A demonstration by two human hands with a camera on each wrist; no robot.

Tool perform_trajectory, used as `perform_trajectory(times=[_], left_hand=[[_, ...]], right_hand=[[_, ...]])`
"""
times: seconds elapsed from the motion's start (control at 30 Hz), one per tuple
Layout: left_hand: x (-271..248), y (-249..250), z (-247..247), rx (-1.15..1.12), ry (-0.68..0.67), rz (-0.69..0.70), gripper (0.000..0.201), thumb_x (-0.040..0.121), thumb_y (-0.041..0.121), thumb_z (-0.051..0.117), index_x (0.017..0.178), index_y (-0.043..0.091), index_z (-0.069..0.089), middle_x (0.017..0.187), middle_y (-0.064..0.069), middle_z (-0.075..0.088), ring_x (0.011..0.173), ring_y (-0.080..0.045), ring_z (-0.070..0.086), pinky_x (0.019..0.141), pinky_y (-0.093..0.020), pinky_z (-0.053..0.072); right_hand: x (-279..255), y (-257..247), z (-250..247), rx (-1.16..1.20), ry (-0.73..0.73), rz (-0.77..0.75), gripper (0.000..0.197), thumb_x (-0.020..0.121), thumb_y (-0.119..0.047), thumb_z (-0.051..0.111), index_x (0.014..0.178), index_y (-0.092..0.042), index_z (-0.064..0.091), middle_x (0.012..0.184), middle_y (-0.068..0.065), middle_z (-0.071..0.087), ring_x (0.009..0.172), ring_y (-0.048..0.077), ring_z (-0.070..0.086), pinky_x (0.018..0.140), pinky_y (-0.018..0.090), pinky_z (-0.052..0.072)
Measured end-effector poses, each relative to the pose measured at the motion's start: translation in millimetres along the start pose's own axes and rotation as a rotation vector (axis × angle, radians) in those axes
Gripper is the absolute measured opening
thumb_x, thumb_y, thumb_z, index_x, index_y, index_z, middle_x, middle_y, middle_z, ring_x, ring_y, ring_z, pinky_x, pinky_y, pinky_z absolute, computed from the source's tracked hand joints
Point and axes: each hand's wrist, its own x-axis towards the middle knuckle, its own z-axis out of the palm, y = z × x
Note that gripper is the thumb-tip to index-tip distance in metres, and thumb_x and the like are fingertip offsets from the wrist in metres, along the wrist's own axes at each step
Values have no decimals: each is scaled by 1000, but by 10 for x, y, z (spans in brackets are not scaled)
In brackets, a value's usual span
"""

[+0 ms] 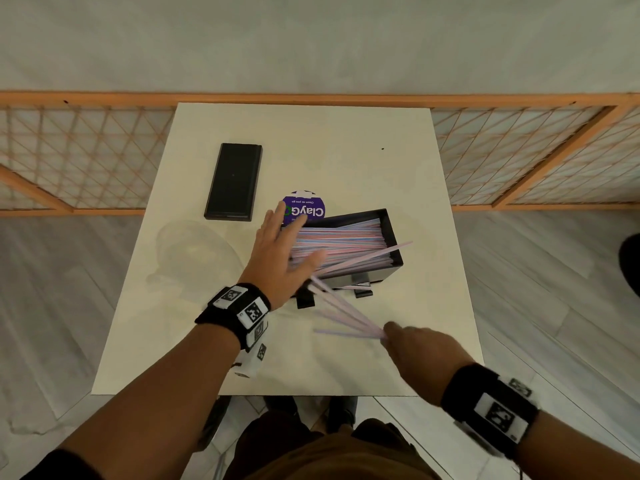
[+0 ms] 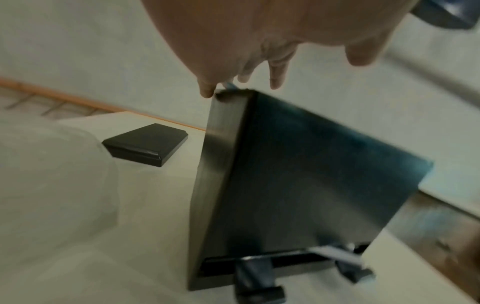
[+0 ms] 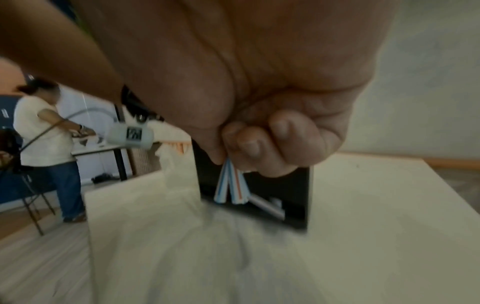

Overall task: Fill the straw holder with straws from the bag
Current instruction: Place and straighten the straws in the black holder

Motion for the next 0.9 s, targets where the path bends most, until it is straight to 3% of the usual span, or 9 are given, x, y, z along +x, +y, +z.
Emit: perform_trajectory(times=[0.07,0.17,0.27,0.33,0.43,0.6,0.73,0.8,0.9], left_hand=[[-22,16,-70,-176,67,-69,68,98,67,40,157,35,32,171,12,7,156,-5,-3,125,-36,6],[-30,83,-159,-426,181,-127,61,103,61,29,155,31,40,162,13,34,149,5,24,125,-28,20],[-40,189,-228,-534,252,-118,48,112,40,26,151,20,46,140,20,51,124,26,41,103,1,30],[-43,212,-231,-534,261,-137,45,112,35,28,149,18,47,131,26,50,115,32,42,92,7,30],[-65,198,-207,-488,295,-124,45,112,37,30,149,17,47,132,21,52,115,29,44,92,6,32],[-118,200,-175,-420,275,-107,36,109,42,33,137,27,49,124,23,55,113,24,48,87,5,36],[-111,73,-98,-241,139,-84,75,92,63,58,152,25,36,152,9,43,135,-1,44,108,-19,40],[-76,54,-46,-131,113,-56,80,88,59,68,152,24,35,156,5,39,141,-10,40,114,-31,40],[-32,4,10,12,75,-42,75,89,54,70,150,24,38,161,2,32,146,-15,32,118,-36,36]], right_hand=[[42,-32,-337,-56,61,-30,29,107,-44,24,113,-24,44,96,4,67,86,32,66,62,35,36],[213,-33,-766,-156,135,-69,21,107,-37,29,114,-24,45,97,3,68,85,32,67,61,35,37],[470,-5,-1105,-271,153,-70,14,103,-26,37,111,-22,48,97,3,68,78,32,63,62,33,35],[634,-19,-1320,-355,128,-81,17,103,-23,39,114,-19,51,97,5,68,72,30,55,63,33,37],[883,-78,-1532,-479,64,-99,24,101,-19,41,122,-15,53,101,7,67,79,30,58,68,34,39],[1183,-112,-1471,-543,2,-78,27,104,-19,38,123,-10,56,70,-1,47,65,23,49,66,34,40],[1283,-131,-1438,-421,59,-57,25,103,-23,39,121,-11,52,74,-1,48,60,21,47,65,34,40],[1252,-141,-1478,-373,105,-71,25,102,-27,42,120,-13,51,73,-1,45,64,23,50,64,33,40],[1053,-120,-1525,-229,179,-122,26,102,-36,46,118,-18,54,86,2,57,77,25,56,65,33,40]])
